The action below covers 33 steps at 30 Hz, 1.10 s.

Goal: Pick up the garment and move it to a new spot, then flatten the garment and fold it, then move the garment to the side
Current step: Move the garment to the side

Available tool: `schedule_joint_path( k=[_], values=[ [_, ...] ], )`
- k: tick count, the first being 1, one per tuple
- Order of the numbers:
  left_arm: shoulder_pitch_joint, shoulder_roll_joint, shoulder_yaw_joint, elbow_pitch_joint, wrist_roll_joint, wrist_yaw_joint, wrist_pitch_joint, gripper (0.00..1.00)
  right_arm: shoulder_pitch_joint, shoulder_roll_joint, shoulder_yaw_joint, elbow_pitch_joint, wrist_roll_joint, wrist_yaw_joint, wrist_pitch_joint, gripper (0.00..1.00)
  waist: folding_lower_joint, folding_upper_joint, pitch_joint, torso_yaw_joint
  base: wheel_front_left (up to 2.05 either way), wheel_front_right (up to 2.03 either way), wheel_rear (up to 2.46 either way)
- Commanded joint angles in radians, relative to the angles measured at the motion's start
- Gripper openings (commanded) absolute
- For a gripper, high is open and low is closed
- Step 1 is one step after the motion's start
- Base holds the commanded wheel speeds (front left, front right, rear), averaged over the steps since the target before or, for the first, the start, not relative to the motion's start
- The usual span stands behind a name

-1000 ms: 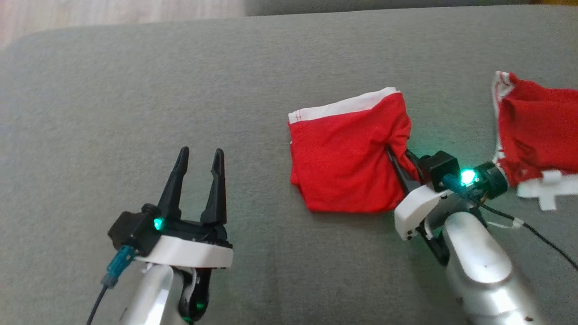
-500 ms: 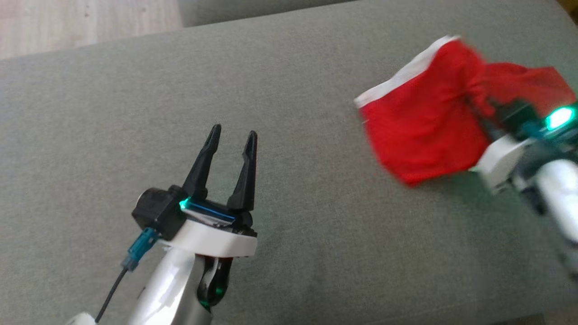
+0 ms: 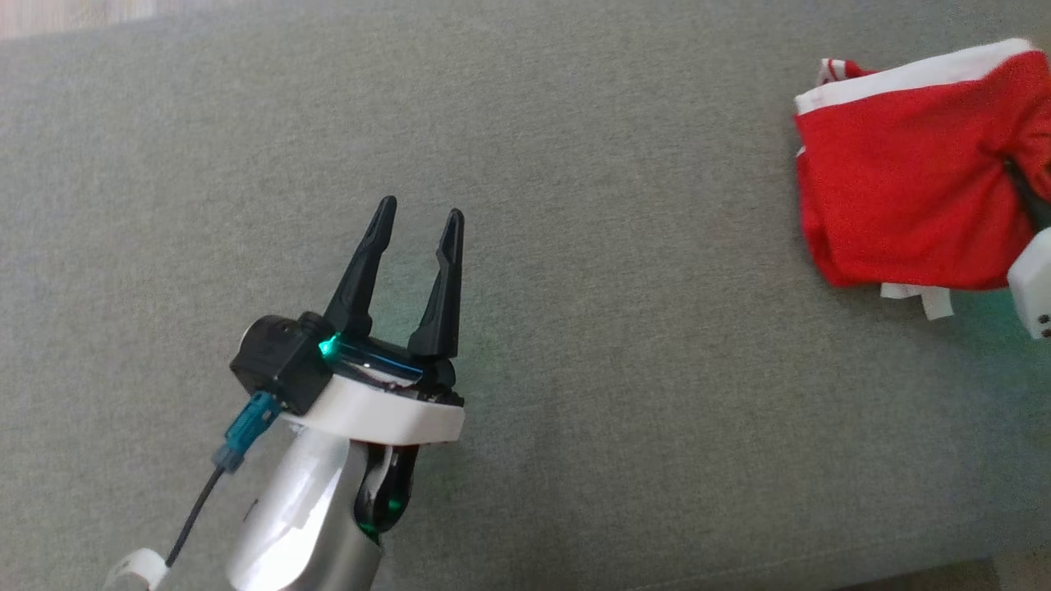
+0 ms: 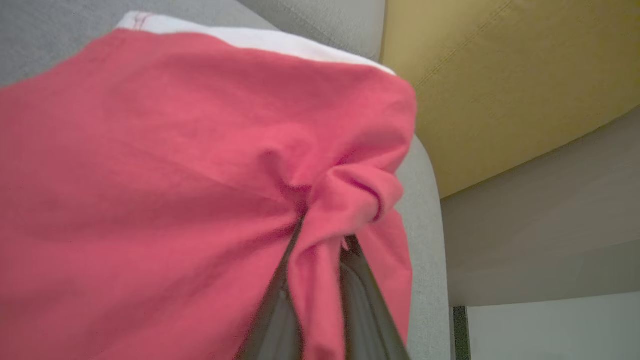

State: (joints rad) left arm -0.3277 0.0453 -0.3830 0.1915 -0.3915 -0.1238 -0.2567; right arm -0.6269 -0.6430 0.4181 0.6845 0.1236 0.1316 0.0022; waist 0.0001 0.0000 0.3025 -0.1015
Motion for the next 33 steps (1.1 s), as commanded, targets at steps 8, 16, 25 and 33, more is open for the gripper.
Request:
schedule_joint_path(
  k=[8,16,25,33],
  values=[
    [-0.033,0.005,0.049,-0.024,0.015,-0.005,-0.005,1.0,-0.02,-0.037,-0.067,0.073,0.003,-0.001,0.017,0.0,-0.0001,0.0,0.036,0.025,0.0,0.0,0.0],
    [-0.03,0.005,0.062,-0.023,0.024,-0.006,-0.005,1.0,-0.038,-0.022,-0.131,0.124,-0.02,-0.001,-0.007,0.0,-0.0001,0.0,0.047,0.027,0.0,0.0,0.0],
    [-0.03,0.005,0.064,-0.018,0.027,-0.007,-0.005,1.0,-0.058,0.011,-0.189,0.151,-0.059,-0.001,-0.026,1.0,-0.0001,0.0,0.043,0.029,0.0,0.0,0.0],
    [-0.013,0.005,0.08,-0.01,0.021,-0.007,-0.005,1.0,-0.067,0.028,-0.259,0.142,-0.103,-0.001,-0.036,1.0,-0.0001,0.0,0.002,0.028,0.0,0.0,0.0]
  ],
)
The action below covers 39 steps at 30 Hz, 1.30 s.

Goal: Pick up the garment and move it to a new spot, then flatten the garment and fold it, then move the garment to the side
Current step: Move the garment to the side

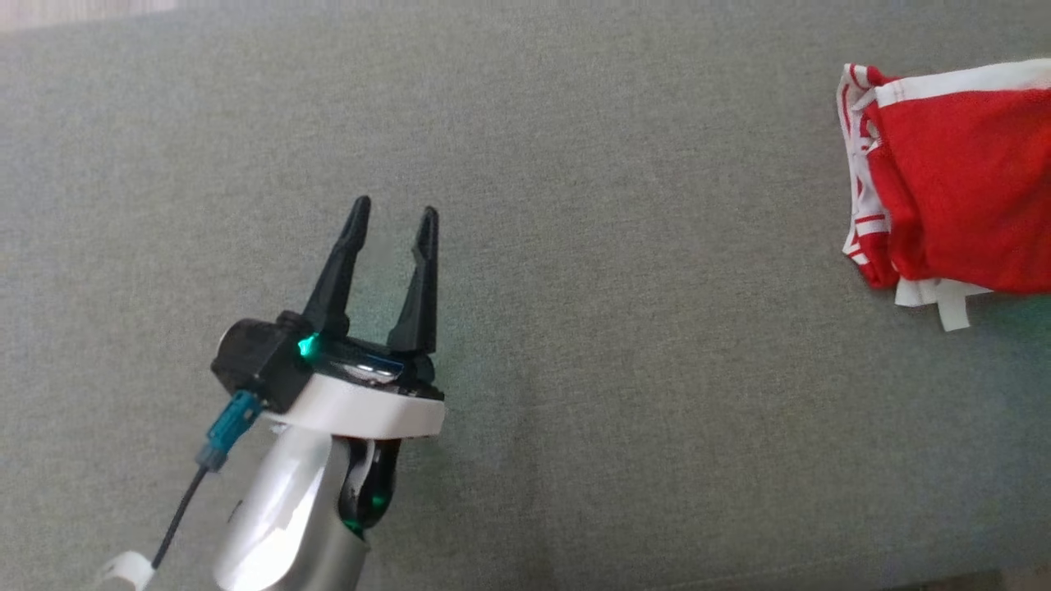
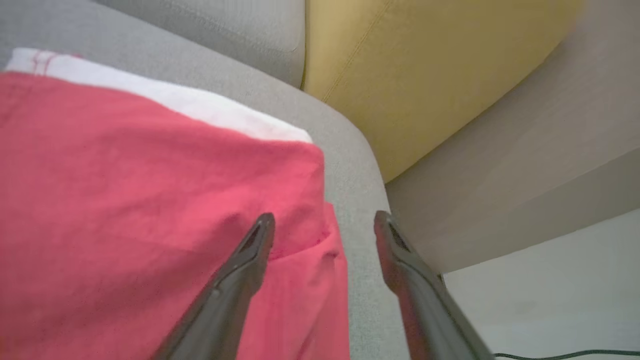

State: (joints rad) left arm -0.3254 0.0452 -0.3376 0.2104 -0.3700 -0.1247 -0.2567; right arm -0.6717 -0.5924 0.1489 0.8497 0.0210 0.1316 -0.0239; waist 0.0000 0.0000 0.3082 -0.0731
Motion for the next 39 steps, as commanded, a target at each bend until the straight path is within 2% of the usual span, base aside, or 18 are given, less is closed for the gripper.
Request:
schedule_joint_path(
  k=[1,7,14,20,21,25,30,39],
  values=[
    [-0.012,0.005,0.037,-0.03,-0.001,-0.006,-0.005,1.0,-0.024,-0.018,-0.002,-0.03,-0.007,-0.001,-0.014,1.0,0.0,0.0,-0.012,-0.001,0.0,0.0,0.0],
    [0.017,0.005,0.068,-0.038,-0.003,-0.006,-0.005,1.0,-0.031,0.052,-0.067,-0.116,-0.028,-0.001,-0.069,1.0,0.0,0.0,-0.073,-0.006,0.0,0.0,0.0],
    [0.066,0.005,0.11,-0.053,-0.002,-0.006,-0.005,1.0,0.035,0.202,-0.087,-0.318,0.014,-0.001,-0.121,1.0,0.0,0.0,-0.15,0.001,0.0,0.0,0.0],
    [0.121,0.005,0.138,-0.06,-0.01,-0.004,-0.005,1.0,0.19,0.355,-0.107,-0.483,0.072,-0.001,-0.14,1.0,0.0,0.0,-0.208,0.019,0.0,0.0,0.0],
    [0.139,0.005,0.142,-0.059,-0.012,-0.003,-0.005,1.0,0.251,0.406,-0.116,-0.513,0.082,-0.001,-0.151,1.0,0.0,0.0,-0.223,0.024,0.0,0.0,0.0],
    [0.177,0.005,0.154,-0.061,-0.008,0.001,-0.005,1.0,0.371,0.491,-0.116,-0.535,0.089,-0.001,-0.175,1.0,0.0,0.0,-0.248,0.033,0.0,0.0,0.0],
    [0.221,0.005,0.188,-0.068,-0.033,0.021,-0.005,1.0,0.497,0.535,-0.126,-0.532,0.098,-0.001,-0.21,1.0,0.0,0.0,-0.268,0.044,0.0,0.0,0.0],
    [0.255,0.005,0.214,-0.081,-0.018,0.03,-0.005,1.0,0.564,0.542,-0.109,-0.529,0.143,-0.001,-0.235,1.0,0.0,0.0,-0.273,0.055,0.0,0.0,0.0]
  ],
)
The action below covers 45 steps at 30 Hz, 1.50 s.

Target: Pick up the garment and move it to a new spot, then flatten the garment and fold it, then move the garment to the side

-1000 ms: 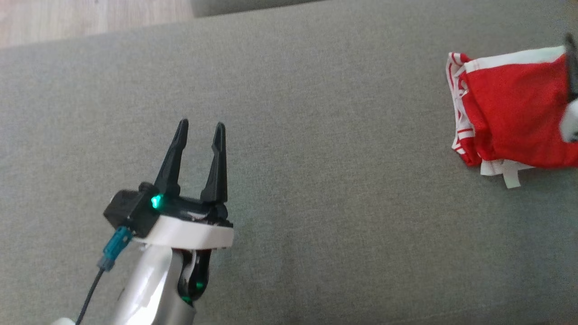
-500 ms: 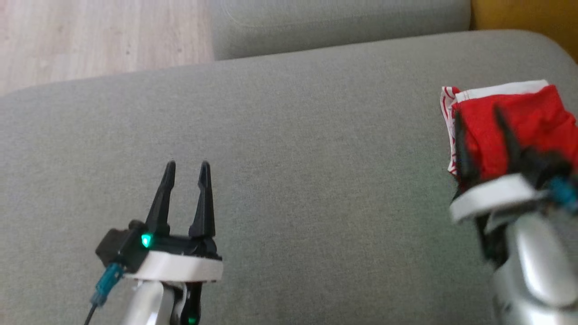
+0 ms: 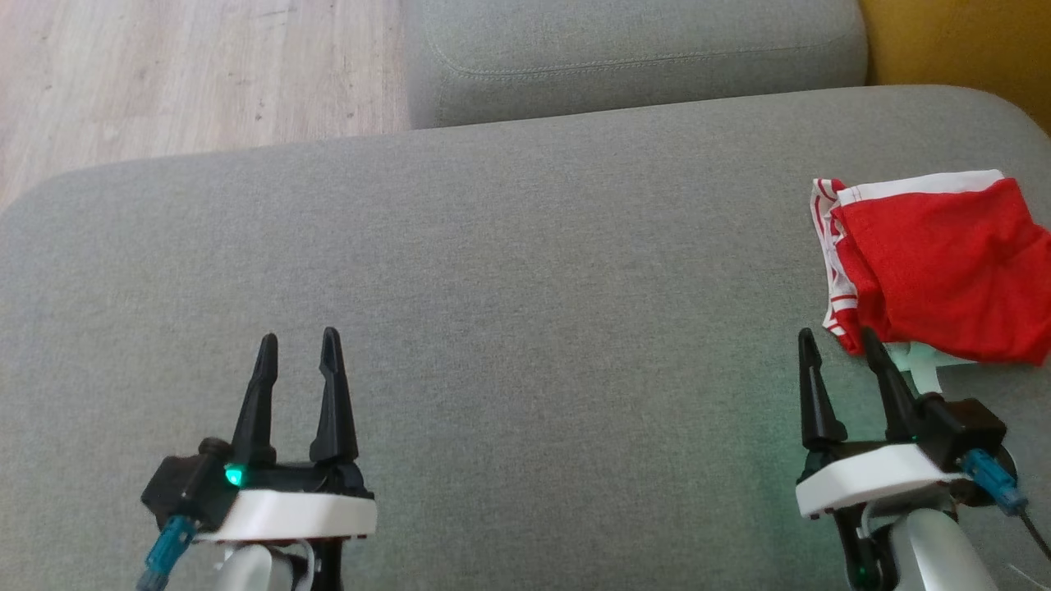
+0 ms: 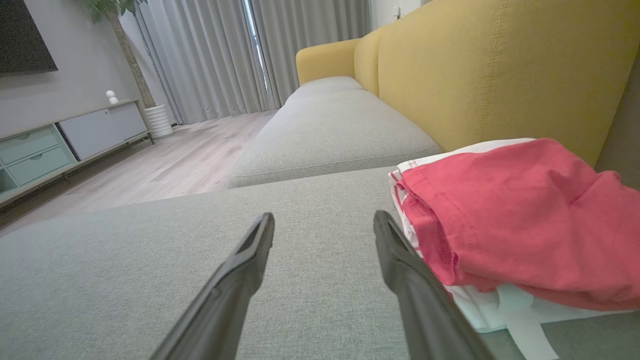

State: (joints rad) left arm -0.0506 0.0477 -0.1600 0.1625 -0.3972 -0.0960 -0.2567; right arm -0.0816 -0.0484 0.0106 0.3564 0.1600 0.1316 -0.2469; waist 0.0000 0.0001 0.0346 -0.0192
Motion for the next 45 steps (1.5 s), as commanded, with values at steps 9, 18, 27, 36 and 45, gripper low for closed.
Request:
schedule_joint_path(
  k=[9,18,27,36,45],
  values=[
    [-0.022,0.003,0.064,-0.043,0.004,0.044,-0.005,1.0,-0.035,-0.002,0.036,-0.045,0.001,-0.001,-0.014,1.0,0.0,-0.0001,0.006,0.005,0.0,0.0,0.0],
    [-0.027,0.003,0.063,-0.022,-0.044,0.042,-0.005,1.0,-0.036,-0.002,0.041,-0.057,0.005,-0.001,-0.015,1.0,0.0,-0.0001,0.01,0.007,0.0,0.0,0.0],
    [-0.024,0.003,0.065,-0.01,-0.065,0.029,-0.005,1.0,-0.034,-0.002,0.048,-0.057,0.013,-0.001,-0.015,1.0,0.0,-0.0001,0.006,0.004,0.0,0.0,0.0],
    [-0.021,0.003,0.066,-0.002,-0.085,0.019,-0.005,1.0,-0.031,-0.002,0.049,-0.061,0.015,-0.001,-0.015,1.0,0.0,-0.0001,0.005,0.002,0.0,0.0,0.0],
    [0.018,-0.001,0.033,0.084,-0.106,0.024,0.006,0.0,0.022,0.003,0.021,0.024,0.031,0.0,0.006,0.0,0.0,-0.0001,0.003,0.002,0.0,0.0,0.0]
  ],
)
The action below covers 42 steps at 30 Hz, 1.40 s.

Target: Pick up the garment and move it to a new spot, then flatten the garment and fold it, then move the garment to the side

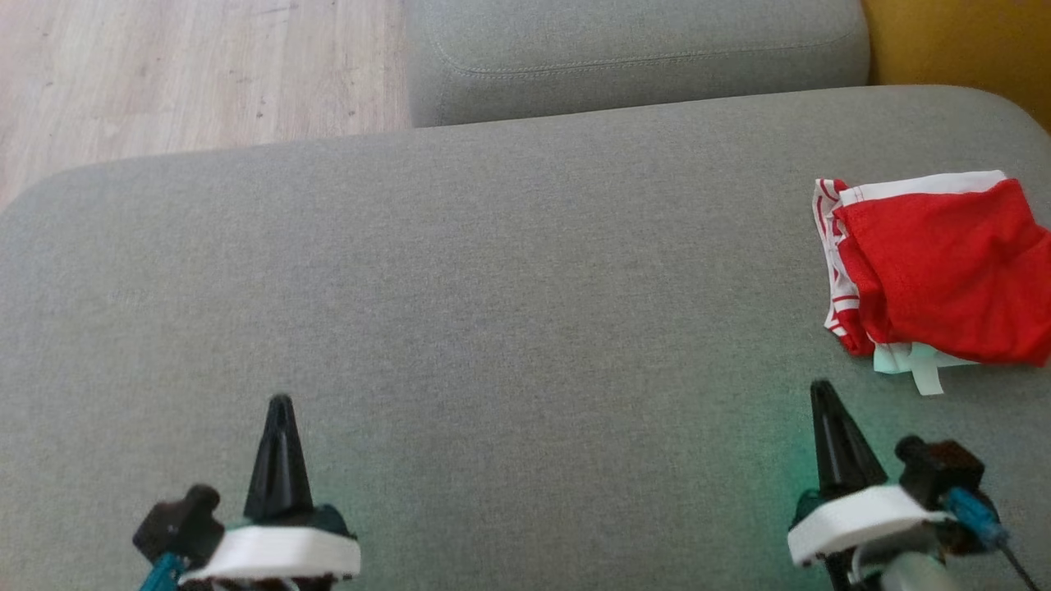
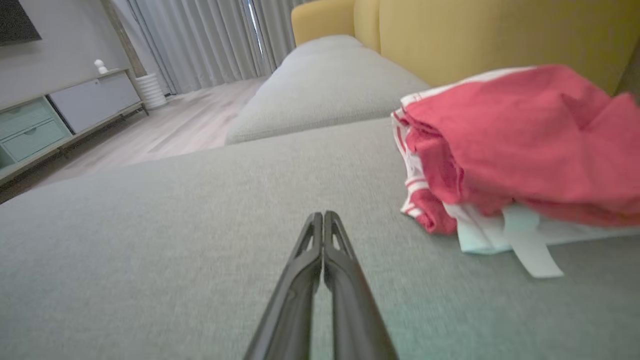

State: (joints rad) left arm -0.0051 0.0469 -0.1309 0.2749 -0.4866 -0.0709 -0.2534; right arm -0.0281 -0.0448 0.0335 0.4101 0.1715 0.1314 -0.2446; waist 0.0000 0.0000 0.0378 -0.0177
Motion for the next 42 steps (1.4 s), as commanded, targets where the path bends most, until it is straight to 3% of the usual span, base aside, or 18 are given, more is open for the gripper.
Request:
schedule_joint_path(
  k=[1,42],
  values=[
    [-0.028,0.0,0.005,-0.028,-0.026,-0.001,0.005,0.0,-0.031,-0.001,-0.003,-0.03,0.031,0.0,0.006,0.0,0.0,0.0,0.0,0.0,0.0,0.0,0.0],
    [-0.053,0.004,0.082,-0.028,-0.397,-0.021,0.124,0.0,-0.047,-0.005,-0.048,-0.076,0.507,0.0,0.122,0.0,0.0,0.0,-0.012,0.006,0.0,0.0,0.0]
  ],
)
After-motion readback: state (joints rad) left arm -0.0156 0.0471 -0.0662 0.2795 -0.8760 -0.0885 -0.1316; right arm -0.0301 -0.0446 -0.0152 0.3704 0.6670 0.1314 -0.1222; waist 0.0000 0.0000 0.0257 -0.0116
